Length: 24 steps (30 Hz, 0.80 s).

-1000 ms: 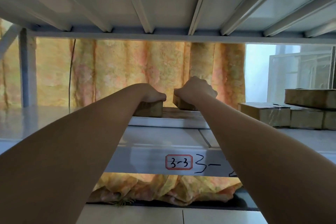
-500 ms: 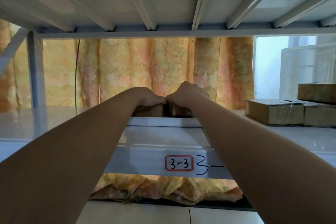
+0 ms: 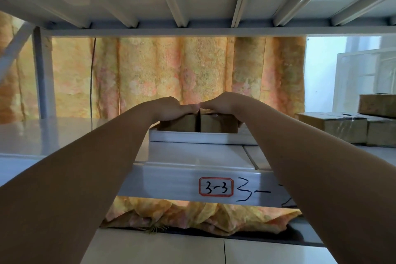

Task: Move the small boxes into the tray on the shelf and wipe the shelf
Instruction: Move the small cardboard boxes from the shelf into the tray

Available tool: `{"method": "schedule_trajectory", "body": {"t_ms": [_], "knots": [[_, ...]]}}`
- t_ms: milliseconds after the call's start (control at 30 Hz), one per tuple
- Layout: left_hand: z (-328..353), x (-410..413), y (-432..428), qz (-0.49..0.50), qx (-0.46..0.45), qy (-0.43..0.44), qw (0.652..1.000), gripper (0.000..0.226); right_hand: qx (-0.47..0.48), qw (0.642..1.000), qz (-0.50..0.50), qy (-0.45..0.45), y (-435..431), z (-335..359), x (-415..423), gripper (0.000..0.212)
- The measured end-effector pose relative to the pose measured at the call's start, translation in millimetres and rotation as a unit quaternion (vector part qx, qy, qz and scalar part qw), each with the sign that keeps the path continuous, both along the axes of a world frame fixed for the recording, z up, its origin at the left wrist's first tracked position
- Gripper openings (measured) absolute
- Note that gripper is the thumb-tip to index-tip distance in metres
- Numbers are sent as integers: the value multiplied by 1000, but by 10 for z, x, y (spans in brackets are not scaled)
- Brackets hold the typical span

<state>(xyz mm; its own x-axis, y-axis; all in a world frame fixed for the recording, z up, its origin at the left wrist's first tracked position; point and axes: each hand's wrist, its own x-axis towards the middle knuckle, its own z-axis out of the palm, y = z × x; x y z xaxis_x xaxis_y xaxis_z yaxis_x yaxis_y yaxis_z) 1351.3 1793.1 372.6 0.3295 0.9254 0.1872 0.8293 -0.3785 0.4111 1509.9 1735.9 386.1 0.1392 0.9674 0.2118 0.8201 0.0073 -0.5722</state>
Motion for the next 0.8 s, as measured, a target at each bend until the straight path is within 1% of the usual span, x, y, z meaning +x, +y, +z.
{"method": "schedule_trajectory", "body": {"t_ms": [33, 67, 100, 133, 200, 267, 367, 467, 700, 800], "knots": [[-27, -12, 25, -9, 14, -25, 1000, 67, 2, 1000, -5, -4, 1, -3, 4, 52], [-55, -21, 44, -18, 26, -44, 998, 61, 1, 1000, -7, -5, 18, -6, 7, 42], [-77, -40, 61, -29, 34, -55, 997, 59, 0, 1000, -7, -7, 36, -13, 14, 31], [-93, -57, 86, -42, 32, -60, 997, 58, 0, 1000, -6, -9, 56, -21, 17, 27], [-112, -98, 124, -64, 26, -65, 996, 61, 1, 1000, -7, -14, 79, -36, 16, 28], [-117, -123, 115, -62, 33, -60, 996, 67, 1, 1000, -10, -10, 91, -47, 23, 28], [-119, -121, 109, -59, 41, -59, 996, 73, 0, 1000, -16, -8, 93, -52, 37, 38], [-129, -127, 108, -64, 43, -63, 995, 74, 7, 1000, -19, 9, 100, -62, 73, 43], [-141, -131, 135, -71, 60, -60, 994, 73, -15, 999, -6, 30, 87, -58, 139, 42], [-139, -125, 128, -73, 71, -47, 994, 73, -21, 999, -5, 36, 77, -55, 137, 33]]}}
